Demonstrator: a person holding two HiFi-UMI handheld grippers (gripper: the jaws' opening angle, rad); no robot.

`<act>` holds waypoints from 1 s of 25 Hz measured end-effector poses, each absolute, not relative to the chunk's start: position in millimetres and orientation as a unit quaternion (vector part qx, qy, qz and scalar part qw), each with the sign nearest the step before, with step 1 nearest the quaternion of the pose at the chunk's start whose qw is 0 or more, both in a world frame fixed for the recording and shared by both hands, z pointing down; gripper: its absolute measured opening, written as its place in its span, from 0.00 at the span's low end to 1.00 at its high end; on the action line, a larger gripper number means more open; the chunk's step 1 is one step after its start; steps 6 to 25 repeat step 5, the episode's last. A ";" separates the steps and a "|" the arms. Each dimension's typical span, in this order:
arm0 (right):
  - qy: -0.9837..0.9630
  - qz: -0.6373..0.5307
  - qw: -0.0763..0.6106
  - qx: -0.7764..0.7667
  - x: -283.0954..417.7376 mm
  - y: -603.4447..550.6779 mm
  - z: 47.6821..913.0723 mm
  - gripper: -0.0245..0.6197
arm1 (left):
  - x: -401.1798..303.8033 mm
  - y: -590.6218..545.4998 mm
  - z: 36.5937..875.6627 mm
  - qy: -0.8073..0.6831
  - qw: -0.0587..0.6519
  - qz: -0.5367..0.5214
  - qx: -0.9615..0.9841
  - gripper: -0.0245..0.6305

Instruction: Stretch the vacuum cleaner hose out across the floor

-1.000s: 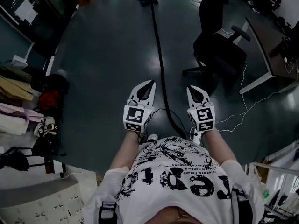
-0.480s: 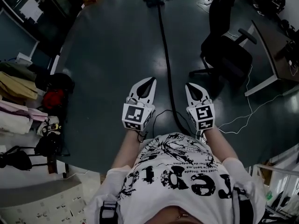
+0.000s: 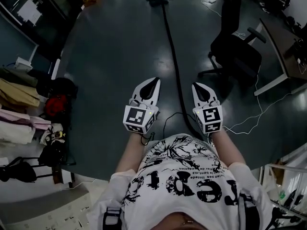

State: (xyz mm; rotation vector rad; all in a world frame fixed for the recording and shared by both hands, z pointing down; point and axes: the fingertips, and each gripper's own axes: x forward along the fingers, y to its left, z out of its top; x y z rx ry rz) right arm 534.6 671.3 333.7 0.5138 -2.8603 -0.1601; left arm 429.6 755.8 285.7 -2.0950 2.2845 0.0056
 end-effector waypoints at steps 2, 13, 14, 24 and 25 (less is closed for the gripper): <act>-0.976 -0.055 0.113 0.180 526.9 677.0 334.0 0.04 | 422.0 761.3 286.5 0.734 0.025 -0.001 -0.679 0.04; -0.976 -0.056 0.104 0.184 512.7 686.6 332.1 0.04 | 409.0 769.5 286.7 0.731 0.036 -0.012 -0.681 0.04; -0.976 -0.056 0.104 0.184 512.7 686.6 332.1 0.04 | 409.0 769.5 286.7 0.731 0.036 -0.012 -0.681 0.04; -0.976 -0.056 0.104 0.184 512.7 686.6 332.1 0.04 | 409.0 769.5 286.7 0.731 0.036 -0.012 -0.681 0.04; -0.976 -0.056 0.104 0.184 512.7 686.6 332.1 0.04 | 409.0 769.5 286.7 0.731 0.036 -0.012 -0.681 0.04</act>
